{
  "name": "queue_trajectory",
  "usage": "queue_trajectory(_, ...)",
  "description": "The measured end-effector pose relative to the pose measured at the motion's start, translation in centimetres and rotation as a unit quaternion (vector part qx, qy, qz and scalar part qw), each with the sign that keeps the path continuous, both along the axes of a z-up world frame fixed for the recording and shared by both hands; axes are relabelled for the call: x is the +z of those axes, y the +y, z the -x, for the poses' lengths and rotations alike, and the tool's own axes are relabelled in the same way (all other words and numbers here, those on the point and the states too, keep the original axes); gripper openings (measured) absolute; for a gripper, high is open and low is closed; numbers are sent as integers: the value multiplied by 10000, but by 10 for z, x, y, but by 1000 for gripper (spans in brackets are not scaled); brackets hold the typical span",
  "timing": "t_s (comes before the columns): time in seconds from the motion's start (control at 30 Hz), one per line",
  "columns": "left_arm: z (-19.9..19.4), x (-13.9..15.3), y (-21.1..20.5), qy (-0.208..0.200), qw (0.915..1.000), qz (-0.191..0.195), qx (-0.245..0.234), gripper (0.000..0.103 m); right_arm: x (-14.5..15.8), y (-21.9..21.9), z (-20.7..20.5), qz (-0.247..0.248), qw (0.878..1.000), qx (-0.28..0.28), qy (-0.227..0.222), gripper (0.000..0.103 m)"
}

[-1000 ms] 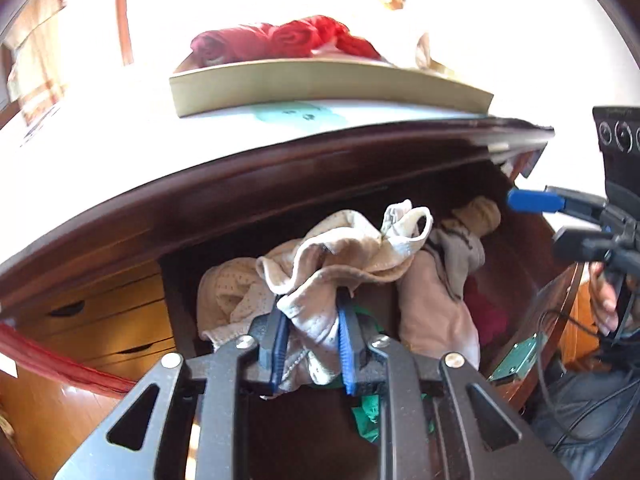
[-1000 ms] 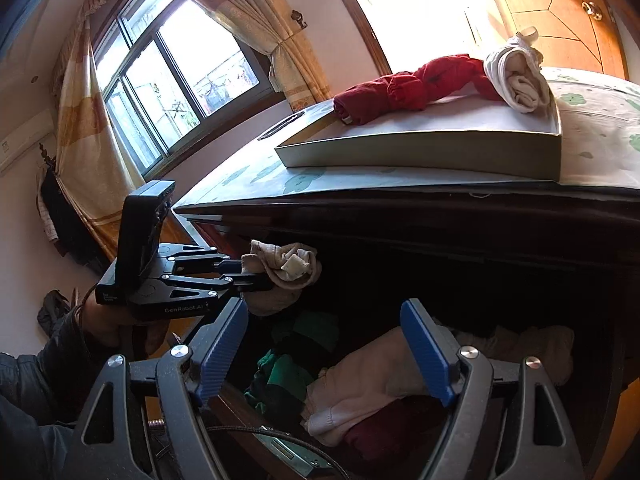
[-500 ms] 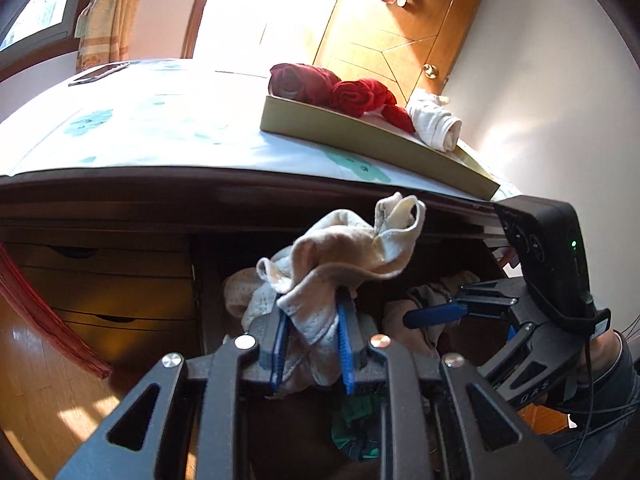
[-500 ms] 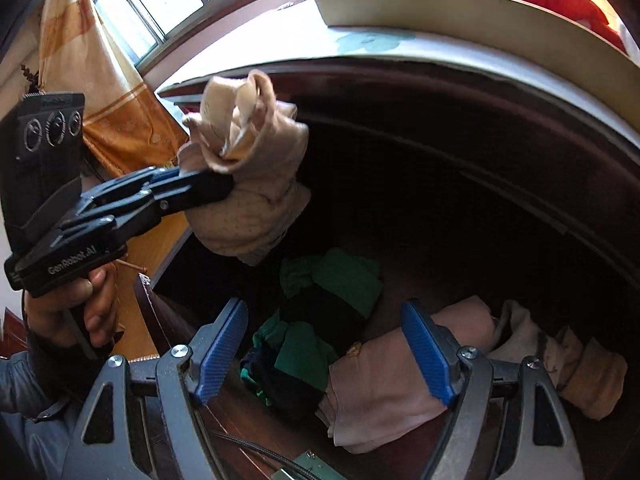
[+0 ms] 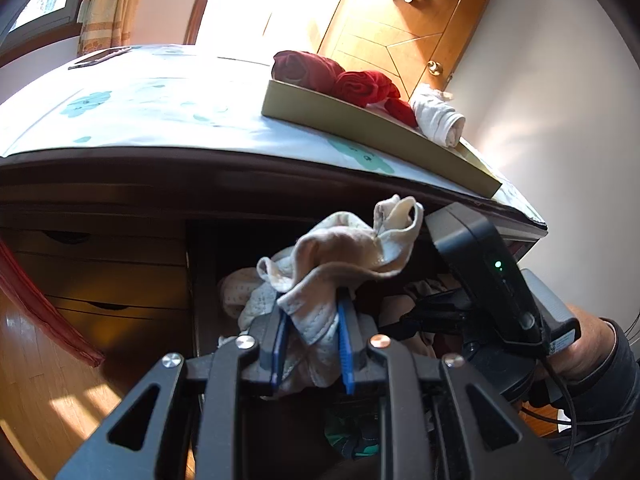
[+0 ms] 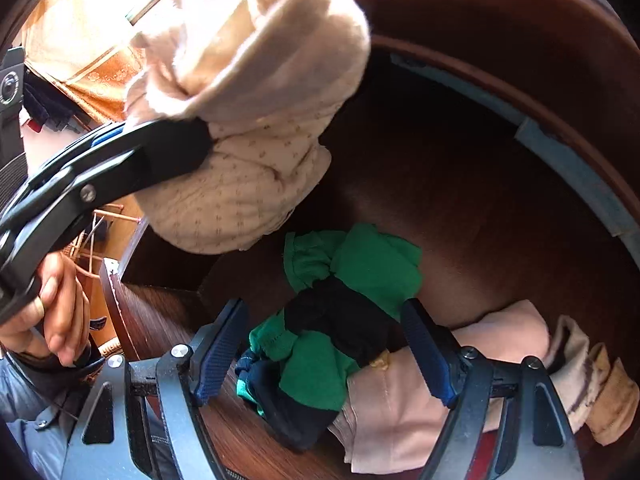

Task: Take underwear out of drawer
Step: 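Grasp the beige dotted underwear with the left tool, then grasp the green and black garment with the right tool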

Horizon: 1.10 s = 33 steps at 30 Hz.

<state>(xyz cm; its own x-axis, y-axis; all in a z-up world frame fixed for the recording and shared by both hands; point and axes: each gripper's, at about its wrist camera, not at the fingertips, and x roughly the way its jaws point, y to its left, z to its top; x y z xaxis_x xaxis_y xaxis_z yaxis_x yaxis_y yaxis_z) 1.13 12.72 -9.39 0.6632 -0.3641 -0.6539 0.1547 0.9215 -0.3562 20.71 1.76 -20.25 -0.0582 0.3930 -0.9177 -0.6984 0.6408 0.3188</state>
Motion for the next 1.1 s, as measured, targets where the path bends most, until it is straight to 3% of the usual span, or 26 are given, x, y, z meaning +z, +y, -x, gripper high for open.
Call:
queue_trajectory(0.17, -2, -2, 0, 72, 10000, 65, -1, 20, -5, 14, -11, 119, 9999, 93, 79, 80)
queue_trajectory(0.37, -2, -2, 1, 86, 9999, 86, 15, 20, -11, 33, -5, 389, 9985, 395, -6, 70)
queue_trajectory(0.6, 0, 0, 1, 51, 9999, 105, 36, 20, -6, 39, 3, 398, 9969, 652, -171, 32)
queue_trajectory(0.7, 0, 1, 2, 37, 9999, 108, 31, 20, 1, 35, 10, 268, 9973, 622, -289, 22)
queue_trajectory(1.1, 4, 3, -3, -29, 10000, 90, -24, 20, 27, -6, 42, -250, 9934, 68, -1117, 17)
